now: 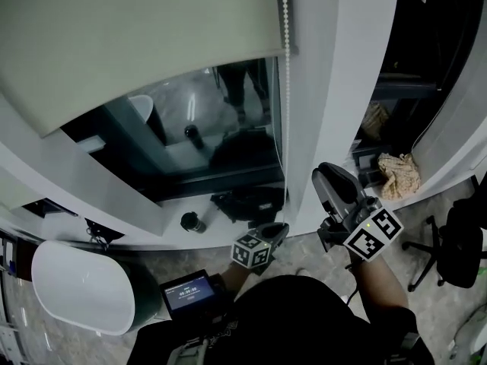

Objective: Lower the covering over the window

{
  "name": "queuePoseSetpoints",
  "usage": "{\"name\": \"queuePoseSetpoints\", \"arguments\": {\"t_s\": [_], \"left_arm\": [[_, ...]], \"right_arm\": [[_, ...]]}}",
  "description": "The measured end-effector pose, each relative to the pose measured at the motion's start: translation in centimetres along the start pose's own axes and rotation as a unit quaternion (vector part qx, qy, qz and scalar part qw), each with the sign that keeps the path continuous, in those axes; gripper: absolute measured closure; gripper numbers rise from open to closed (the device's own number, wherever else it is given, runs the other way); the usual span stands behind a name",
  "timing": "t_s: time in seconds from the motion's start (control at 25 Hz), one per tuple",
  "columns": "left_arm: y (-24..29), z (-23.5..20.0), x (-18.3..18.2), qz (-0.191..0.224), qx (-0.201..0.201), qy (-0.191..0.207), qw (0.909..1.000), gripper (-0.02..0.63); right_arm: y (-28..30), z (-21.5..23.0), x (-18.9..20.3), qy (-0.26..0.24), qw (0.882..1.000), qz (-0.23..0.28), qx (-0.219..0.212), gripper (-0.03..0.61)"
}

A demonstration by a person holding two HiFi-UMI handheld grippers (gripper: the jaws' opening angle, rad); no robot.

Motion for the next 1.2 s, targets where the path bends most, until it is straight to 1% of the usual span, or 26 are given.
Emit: {"name": "queuePoseSetpoints", "arguments": {"t_s": [0.08, 0.16, 0.24, 0.28, 0.32, 0.4, 0.48, 0.52, 0.64, 0.68, 0.72, 0.76, 0.8, 0.84, 0.88, 0.92, 1.0, 1.04, 1.08, 1.12, 1.16, 1.2], "left_arm": [[0.3, -0.8, 2.6, -0.039, -0.009, -0.001, 0.9992, 0.603], [0.3, -1.8, 5.6, -0.094, -0.026, -0.001, 0.9953, 0.604], [0.0, -3.0, 9.7, -0.168, -0.038, -0.012, 0.985, 0.604], [-0.3, -3.4, 11.7, -0.198, -0.038, -0.02, 0.9792, 0.604], [-0.7, -3.8, 13.1, -0.214, -0.038, -0.03, 0.9755, 0.604], [-1.3, -3.9, 14.0, -0.212, -0.037, -0.049, 0.9753, 0.606], [-1.3, -3.8, 14.0, -0.212, -0.036, -0.058, 0.9749, 0.607], [-1.2, -3.7, 14.0, -0.218, -0.034, -0.056, 0.9737, 0.607], [-1.1, -3.9, 14.0, -0.225, -0.031, -0.043, 0.9729, 0.607], [-1.1, -3.8, 13.9, -0.223, -0.03, -0.04, 0.9736, 0.607], [-1.0, -3.6, 13.8, -0.219, -0.028, -0.039, 0.9745, 0.607], [-0.9, -3.4, 13.8, -0.216, -0.026, -0.039, 0.9753, 0.607], [-0.9, -3.3, 13.7, -0.213, -0.026, -0.041, 0.9759, 0.607], [-1.0, -3.4, 13.8, -0.209, -0.026, -0.041, 0.9768, 0.606], [-1.2, -3.6, 13.7, -0.2, -0.025, -0.038, 0.9787, 0.606], [-1.6, -3.7, 13.4, -0.184, -0.019, -0.037, 0.9821, 0.606], [-2.8, -3.7, 12.0, -0.126, -0.006, -0.039, 0.9912, 0.606], [-3.5, -3.7, 11.0, -0.091, -0.005, -0.04, 0.995, 0.606], [-4.2, -3.5, 9.8, -0.055, -0.007, -0.041, 0.9976, 0.606], [-5.0, -3.4, 8.6, -0.018, -0.01, -0.041, 0.9989, 0.606], [-5.9, -3.3, 7.5, 0.015, -0.015, -0.04, 0.999, 0.596], [-6.8, -3.3, 6.6, 0.043, -0.022, -0.036, 0.9982, 0.571]], "right_arm": [[1.2, -1.5, -3.1, -0.023, 0.999, 0.017, -0.034, 0.485], [2.5, -3.2, -6.5, -0.069, 0.995, 0.035, -0.065, 0.478], [3.9, -4.2, -9.4, -0.111, 0.99, 0.041, -0.082, 0.469], [4.7, -4.4, -10.3, -0.121, 0.988, 0.038, -0.086, 0.464], [5.4, -4.6, -11.0, -0.123, 0.988, 0.031, -0.088, 0.456], [6.8, -4.7, -11.8, -0.112, 0.989, 0.016, -0.096, 0.443], [7.7, -5.4, -12.3, -0.096, 0.989, 0.012, -0.116, 0.427], [8.2, -5.9, -12.5, -0.098, 0.987, 0.013, -0.124, 0.416], [10.0, -6.7, -12.8, -0.123, 0.984, 0.002, -0.126, 0.412], [10.6, -6.8, -13.0, -0.122, 0.984, -0.004, -0.127, 0.407], [11.2, -6.8, -13.2, -0.122, 0.984, -0.008, -0.127, 0.416], [11.5, -6.8, -13.5, -0.127, 0.984, -0.011, -0.123, 0.474], [11.6, -6.8, -13.8, -0.142, 0.983, -0.012, -0.118, 0.555], [11.6, -6.8, -13.9, -0.168, 0.979, -0.01, -0.113, 0.56], [11.4, -6.9, -13.9, -0.206, 0.973, -0.003, -0.106, 0.561], [11.0, -7.0, -13.9, -0.253, 0.963, 0.005, -0.096, 0.561], [10.4, -7.2, -13.9, -0.339, 0.937, 0.019, -0.077, 0.562], [10.2, -7.2, -13.9, -0.371, 0.926, 0.022, -0.068, 0.563], [9.9, -7.0, -13.9, -0.392, 0.918, 0.018, -0.056, 0.563], [9.8, -6.5, -13.6, -0.402, 0.914, 0.006, -0.044, 0.563], [9.7, -6.0, -13.0, -0.406, 0.913, -0.011, -0.038, 0.563], [9.6, -5.5, -12.1, -0.406, 0.912, -0.03, -0.04, 0.563]]}}
Point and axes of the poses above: the fingertips, and each gripper's own axes: y forward along the fingers, z to its right, x out of its underside, the point moved 7 cm from there along -y, backward along the fingers, and after that the axes turned 8 degrees about -y, right-handed, at the moved point
